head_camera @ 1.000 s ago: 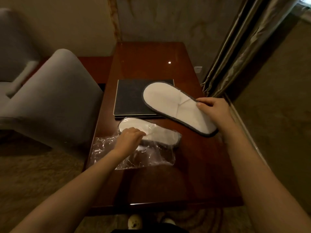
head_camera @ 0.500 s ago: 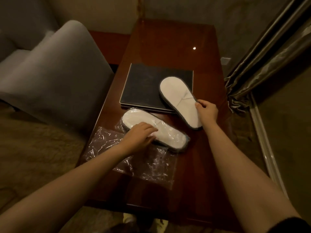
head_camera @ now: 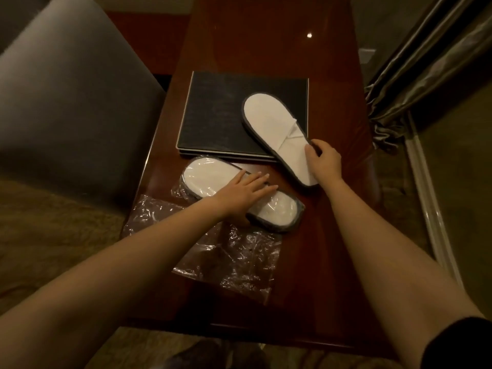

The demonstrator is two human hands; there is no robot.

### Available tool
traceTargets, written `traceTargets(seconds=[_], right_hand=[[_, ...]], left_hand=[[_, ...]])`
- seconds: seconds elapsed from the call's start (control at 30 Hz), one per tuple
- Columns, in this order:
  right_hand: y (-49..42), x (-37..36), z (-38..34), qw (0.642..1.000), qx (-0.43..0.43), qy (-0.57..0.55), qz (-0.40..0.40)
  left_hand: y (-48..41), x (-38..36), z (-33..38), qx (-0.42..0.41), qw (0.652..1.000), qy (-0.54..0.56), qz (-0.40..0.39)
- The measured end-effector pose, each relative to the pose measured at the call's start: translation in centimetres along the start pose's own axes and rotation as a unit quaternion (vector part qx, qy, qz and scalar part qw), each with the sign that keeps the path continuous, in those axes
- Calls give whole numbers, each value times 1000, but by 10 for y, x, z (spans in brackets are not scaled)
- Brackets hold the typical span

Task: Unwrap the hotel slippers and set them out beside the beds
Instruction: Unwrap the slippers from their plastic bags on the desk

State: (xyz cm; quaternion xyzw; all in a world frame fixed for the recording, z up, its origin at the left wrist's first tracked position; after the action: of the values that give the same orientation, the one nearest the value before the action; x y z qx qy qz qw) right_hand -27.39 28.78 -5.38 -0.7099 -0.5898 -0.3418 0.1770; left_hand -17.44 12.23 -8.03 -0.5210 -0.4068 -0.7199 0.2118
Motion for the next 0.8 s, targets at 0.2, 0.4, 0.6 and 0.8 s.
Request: traceTargets(seconds=[0.2, 0.4, 0.6, 0.8], right_hand=[[51, 45, 1, 992, 66, -24, 105], [146, 13, 27, 996, 84, 18, 36], [153, 29, 6, 992, 96, -40, 78], [157, 61, -28, 979, 157, -38, 121]], left_hand=[[-14, 5, 14, -25, 999, -26, 24], [-13, 21, 25, -37, 997, 20, 61], [9, 51, 25, -26, 990, 84, 113], [32, 82, 30, -23, 982, 78, 169]])
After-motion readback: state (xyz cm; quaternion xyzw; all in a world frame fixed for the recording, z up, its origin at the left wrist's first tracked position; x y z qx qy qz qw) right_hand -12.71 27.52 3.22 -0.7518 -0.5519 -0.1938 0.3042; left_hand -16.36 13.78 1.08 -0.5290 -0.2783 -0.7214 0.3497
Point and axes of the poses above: each hand's wrist, its own y-axis away from the middle knuckle, its own x-axis out of the back of the hand, z = x × y, the point moved 10 cm from there along -y, towards the middle knuckle, and after that the axes turned 4 degrees about z, right-handed, at the moved point
